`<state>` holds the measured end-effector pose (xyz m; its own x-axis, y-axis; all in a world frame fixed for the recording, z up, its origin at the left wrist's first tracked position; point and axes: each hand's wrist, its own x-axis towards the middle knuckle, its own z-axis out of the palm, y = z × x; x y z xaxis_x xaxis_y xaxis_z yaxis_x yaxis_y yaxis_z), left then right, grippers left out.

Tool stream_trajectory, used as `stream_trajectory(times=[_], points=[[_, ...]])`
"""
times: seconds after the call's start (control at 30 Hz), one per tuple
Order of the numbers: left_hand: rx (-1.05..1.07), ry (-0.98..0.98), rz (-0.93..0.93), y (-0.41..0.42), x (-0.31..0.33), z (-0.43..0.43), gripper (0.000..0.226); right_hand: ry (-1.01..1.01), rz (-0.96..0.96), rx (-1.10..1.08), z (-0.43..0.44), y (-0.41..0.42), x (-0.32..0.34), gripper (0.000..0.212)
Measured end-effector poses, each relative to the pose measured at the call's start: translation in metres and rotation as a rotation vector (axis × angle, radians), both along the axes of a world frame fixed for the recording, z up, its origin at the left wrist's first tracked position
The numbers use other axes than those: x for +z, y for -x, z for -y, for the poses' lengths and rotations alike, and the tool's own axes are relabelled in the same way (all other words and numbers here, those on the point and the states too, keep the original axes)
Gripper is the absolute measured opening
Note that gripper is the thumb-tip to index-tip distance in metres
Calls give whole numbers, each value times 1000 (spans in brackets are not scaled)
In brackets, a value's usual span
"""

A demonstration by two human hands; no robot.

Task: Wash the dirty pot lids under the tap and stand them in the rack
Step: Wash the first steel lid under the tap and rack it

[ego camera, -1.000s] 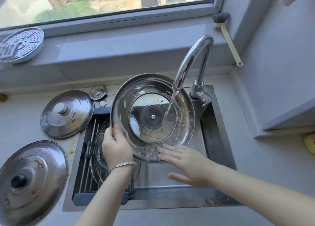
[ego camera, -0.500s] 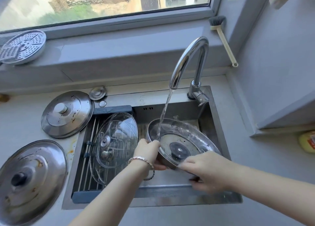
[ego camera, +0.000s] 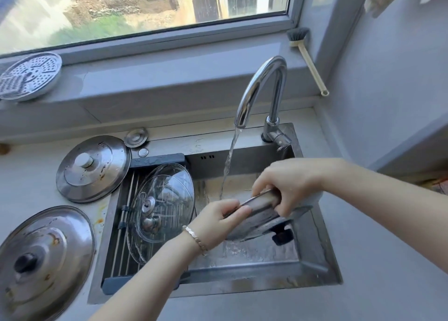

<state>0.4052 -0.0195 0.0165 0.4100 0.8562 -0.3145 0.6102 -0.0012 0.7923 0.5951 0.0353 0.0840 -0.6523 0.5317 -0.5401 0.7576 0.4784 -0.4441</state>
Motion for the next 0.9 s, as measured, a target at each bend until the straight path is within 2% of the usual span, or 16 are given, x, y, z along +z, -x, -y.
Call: stream_trajectory(times=[0.13, 0.2, 0.27, 0.33, 0.4, 0.47, 0.53, 0.6, 0.67, 0.73, 0.77, 0.9], points=[[308, -26, 325, -5, 4, 1, 68, 51, -231, -175, -18, -4, 9, 39], [428, -25, 384, -10, 10, 0, 60, 4, -427, -350, -21, -4, -4, 39], [613, -14, 395, -13, 14, -4, 50, -141, -583, -639, -21, 5, -23, 38], [778, -6, 371, -16, 15, -8, 47, -125, -595, -886, -15, 26, -39, 51], [857, 28, 383, -21, 15, -12, 45, -22, -590, -928, 1, 56, -51, 59], [937, 90, 449, -23, 14, -16, 42, -60, -627, -863, 25, 86, -58, 61], [983, 119, 476, -22, 15, -19, 38, -117, -677, -818, 39, 100, -61, 62], [978, 30, 443, -21, 16, -17, 43, -143, -700, -824, 31, 101, -65, 69], [945, -103, 379, -21, 18, -12, 50, -61, -732, -999, 5, 94, -62, 70], [899, -164, 370, -24, 22, -7, 50, 87, -747, -1234, -26, 81, -53, 61], [889, -170, 376, -25, 24, -6, 50, 120, -730, -1283, -34, 78, -50, 57], [906, -163, 400, -20, 24, -6, 50, 24, -733, -1344, -28, 77, -45, 63]])
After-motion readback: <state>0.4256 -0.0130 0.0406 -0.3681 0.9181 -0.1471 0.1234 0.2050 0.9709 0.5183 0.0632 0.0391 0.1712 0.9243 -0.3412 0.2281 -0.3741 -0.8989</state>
